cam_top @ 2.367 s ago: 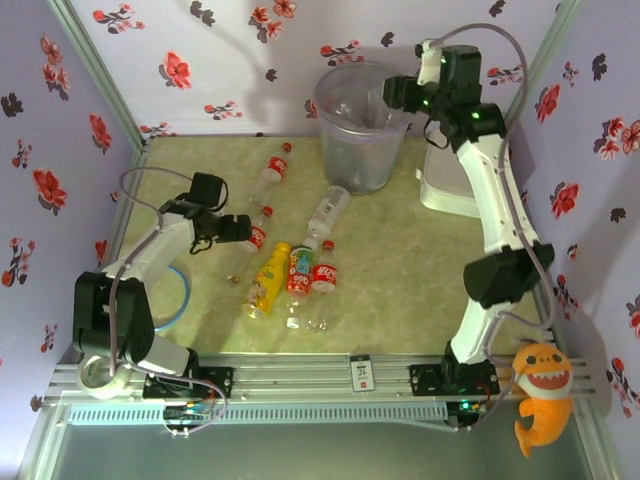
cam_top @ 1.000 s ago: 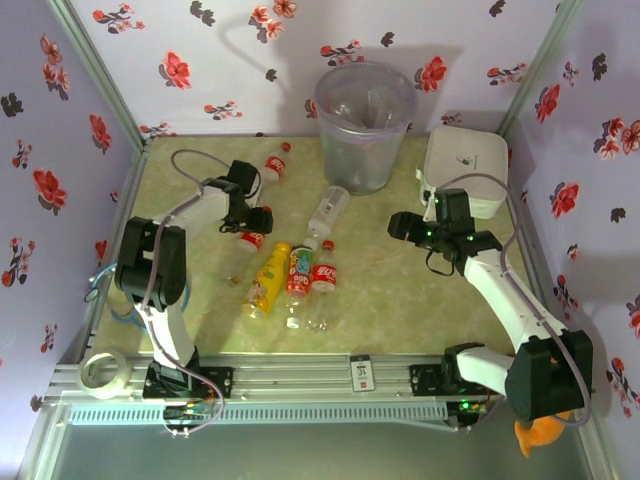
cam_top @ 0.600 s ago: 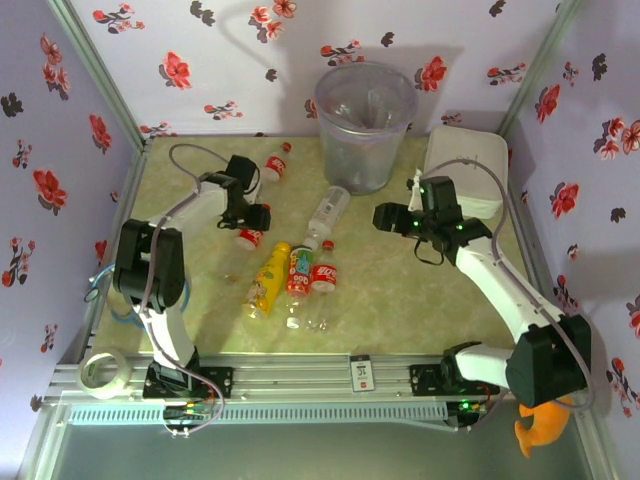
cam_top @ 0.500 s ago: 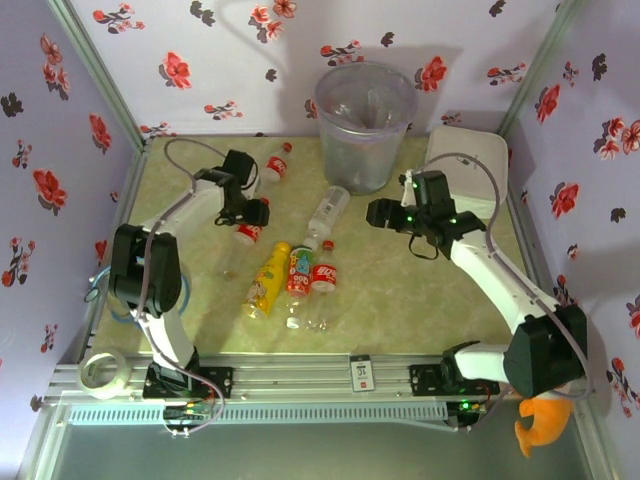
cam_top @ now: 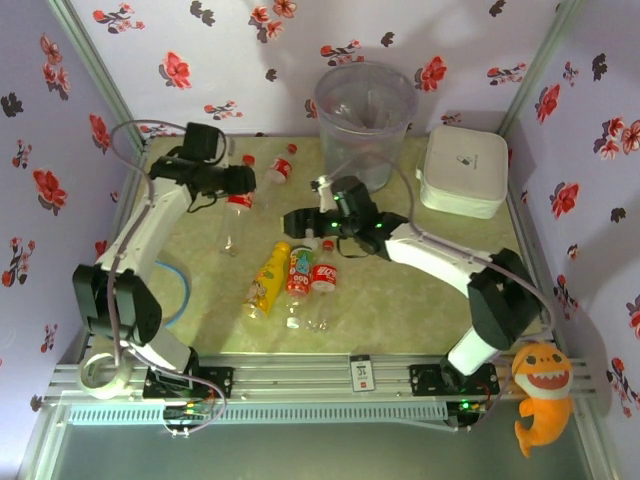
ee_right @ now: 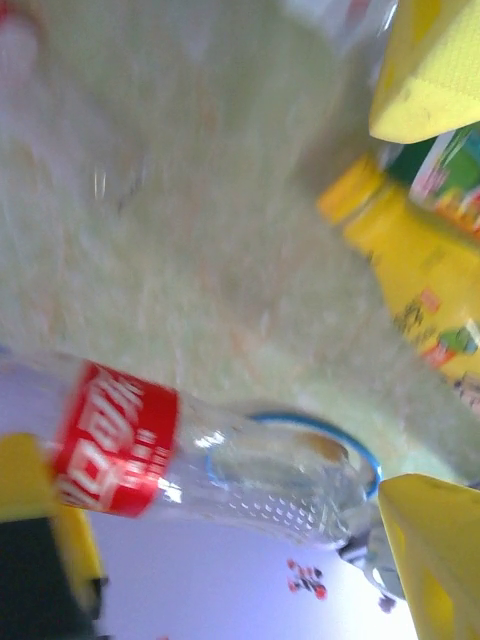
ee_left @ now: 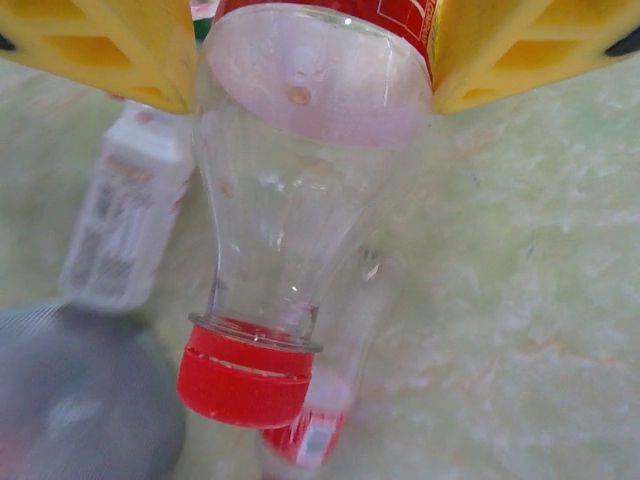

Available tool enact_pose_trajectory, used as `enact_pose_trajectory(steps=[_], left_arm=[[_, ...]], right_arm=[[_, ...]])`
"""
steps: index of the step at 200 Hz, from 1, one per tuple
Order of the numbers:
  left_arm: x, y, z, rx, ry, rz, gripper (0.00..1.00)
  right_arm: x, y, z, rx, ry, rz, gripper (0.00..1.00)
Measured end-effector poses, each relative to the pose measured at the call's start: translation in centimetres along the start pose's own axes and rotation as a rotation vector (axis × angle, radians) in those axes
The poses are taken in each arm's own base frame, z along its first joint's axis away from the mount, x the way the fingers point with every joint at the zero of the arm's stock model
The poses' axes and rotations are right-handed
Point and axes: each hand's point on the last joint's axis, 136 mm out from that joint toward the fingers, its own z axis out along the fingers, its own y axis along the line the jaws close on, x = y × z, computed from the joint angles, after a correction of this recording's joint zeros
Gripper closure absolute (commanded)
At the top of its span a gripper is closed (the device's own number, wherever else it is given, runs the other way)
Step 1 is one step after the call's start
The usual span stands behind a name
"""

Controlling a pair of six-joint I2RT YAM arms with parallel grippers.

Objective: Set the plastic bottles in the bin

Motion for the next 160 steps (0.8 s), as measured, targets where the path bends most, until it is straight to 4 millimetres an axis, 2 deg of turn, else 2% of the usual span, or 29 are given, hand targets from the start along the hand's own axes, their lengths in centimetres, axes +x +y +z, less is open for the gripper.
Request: enact_pose_trajectory(steps=[18, 38, 64, 92, 128, 160], left_arm=[[-1.4, -0.2, -2.2, 0.063, -0.084, -0.092, 0.42], [-2.2, -0.6, -3.2, 0.127, -0.141, -0.179, 0.42], [-1.5, -0.8, -2.1, 0.187, -0.131, -0.277, 0.42], [-0.6, -0.7, -0.8, 0.215, -0.112, -0.355, 0.42], [-1.1, -0.5, -0.6, 0.233, -0.142, -0.407, 0.42], [-1.9, -0.8, -0.7, 0.260, -0.173, -0.435, 0.43]], right_arm=[[0.0, 2.1, 2.1, -0.073, -0.024, -0.014, 0.13], [-0.8, 3.0, 3.8, -0.126, -0.053, -0.002, 0.13], [-2.5, 4.2, 5.9, -0.180, -0.079, 0.003, 0.12], [-3.7, 5.6, 6.8, -0.230, -0.092, -0.002, 0.14], [-3.6, 5.8, 7.9, -0.268, -0.082, 0.044, 0.20], [-3.1, 5.8, 8.8, -0.289, -0.047, 0.068, 0.20]])
